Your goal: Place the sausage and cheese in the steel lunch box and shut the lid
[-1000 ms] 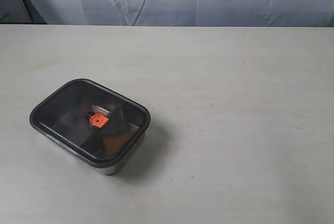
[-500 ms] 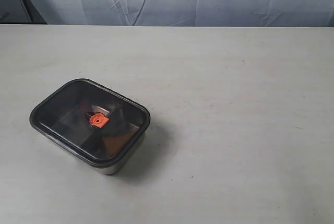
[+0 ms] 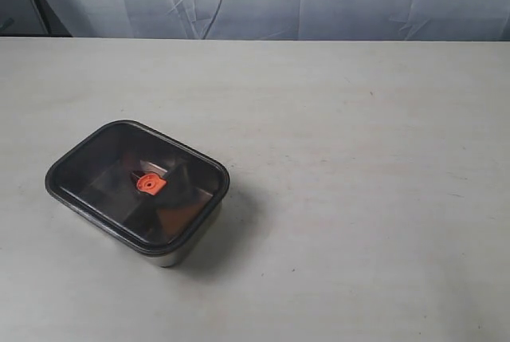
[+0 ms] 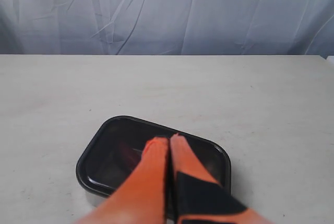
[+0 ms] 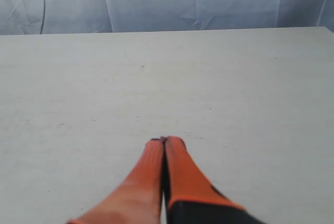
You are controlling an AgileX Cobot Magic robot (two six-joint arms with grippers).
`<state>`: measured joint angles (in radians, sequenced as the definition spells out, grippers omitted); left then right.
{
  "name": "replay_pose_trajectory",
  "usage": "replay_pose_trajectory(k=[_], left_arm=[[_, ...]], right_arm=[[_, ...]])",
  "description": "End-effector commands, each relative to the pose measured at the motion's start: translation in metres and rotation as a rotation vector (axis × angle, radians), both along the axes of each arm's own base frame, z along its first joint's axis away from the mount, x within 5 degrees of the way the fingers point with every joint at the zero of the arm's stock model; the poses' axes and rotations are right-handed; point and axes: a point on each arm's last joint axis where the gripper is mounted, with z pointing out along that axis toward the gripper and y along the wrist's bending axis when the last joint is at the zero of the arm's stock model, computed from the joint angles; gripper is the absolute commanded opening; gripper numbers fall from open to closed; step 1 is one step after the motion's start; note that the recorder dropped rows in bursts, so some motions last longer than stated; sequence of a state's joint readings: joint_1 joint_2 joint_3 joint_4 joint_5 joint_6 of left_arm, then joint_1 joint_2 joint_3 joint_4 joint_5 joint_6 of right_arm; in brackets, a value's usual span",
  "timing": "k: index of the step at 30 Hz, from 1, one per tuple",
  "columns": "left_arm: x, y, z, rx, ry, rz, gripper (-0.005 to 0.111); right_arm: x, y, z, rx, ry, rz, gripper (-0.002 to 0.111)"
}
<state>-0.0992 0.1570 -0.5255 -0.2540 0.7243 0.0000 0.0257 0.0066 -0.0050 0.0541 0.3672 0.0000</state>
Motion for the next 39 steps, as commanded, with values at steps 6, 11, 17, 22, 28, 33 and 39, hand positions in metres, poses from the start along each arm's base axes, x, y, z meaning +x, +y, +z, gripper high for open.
replay_pose_trajectory(k=[6,11,17,22,28,33,39], left_arm=[[0.0,0.001,-0.001,0.007,-0.009,0.003,0.0],[0.0,0.001,-0.001,0.007,-0.009,0.003,0.0],[0.005,0.008,-0.008,0.126,-0.034,0.064,0.0],[0.022,0.009,-0.032,0.132,-0.103,0.097,0.0],[0.035,0.009,-0.075,0.118,-0.134,0.119,0.0],[0.037,0.012,-0.104,0.11,-0.134,0.153,0.0],[0.028,0.017,-0.118,0.115,-0.151,0.249,0.0]], right_arm=[[0.0,0.0,0.0,-0.004,-0.018,-0.003,0.0],[0.0,0.0,0.0,-0.004,-0.018,-0.003,0.0],[0.0,0.0,0.0,-0.002,-0.018,-0.004,0.0],[0.0,0.0,0.0,-0.002,-0.018,-0.004,0.0],[0.0,0.0,0.0,-0.002,-0.018,-0.004,0.0],[0.0,0.0,0.0,-0.002,-0.018,-0.004,0.0],[0.0,0.0,0.0,0.0,-0.018,-0.004,0.0]])
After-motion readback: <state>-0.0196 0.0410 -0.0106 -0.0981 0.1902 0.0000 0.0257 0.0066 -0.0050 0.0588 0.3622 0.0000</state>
